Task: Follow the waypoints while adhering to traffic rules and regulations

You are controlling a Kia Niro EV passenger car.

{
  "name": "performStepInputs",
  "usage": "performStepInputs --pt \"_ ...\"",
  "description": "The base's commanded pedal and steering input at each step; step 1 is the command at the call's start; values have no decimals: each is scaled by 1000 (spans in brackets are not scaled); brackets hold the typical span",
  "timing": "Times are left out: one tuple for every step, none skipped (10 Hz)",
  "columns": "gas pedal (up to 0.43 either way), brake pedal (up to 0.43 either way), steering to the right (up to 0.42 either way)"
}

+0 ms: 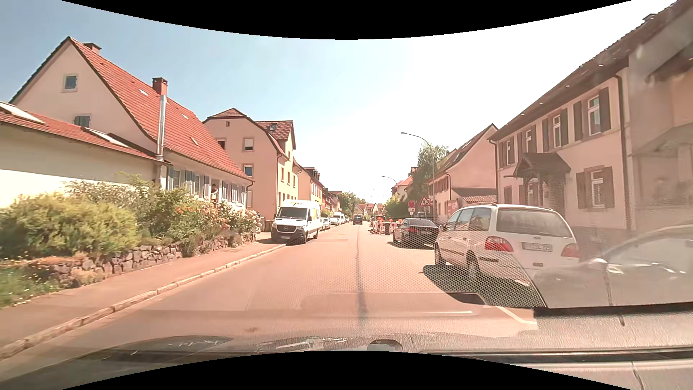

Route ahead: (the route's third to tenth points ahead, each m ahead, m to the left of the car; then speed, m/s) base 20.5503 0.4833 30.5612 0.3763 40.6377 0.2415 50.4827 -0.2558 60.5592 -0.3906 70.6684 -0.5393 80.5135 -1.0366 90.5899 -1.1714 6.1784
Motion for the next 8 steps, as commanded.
performStepInputs --pt "87 0 3" --pt "87 0 3" --pt "87 0 3" --pt "87 0 3" --pt "87 0 3" --pt "87 0 3" --pt "87 0 3" --pt "87 0 3"
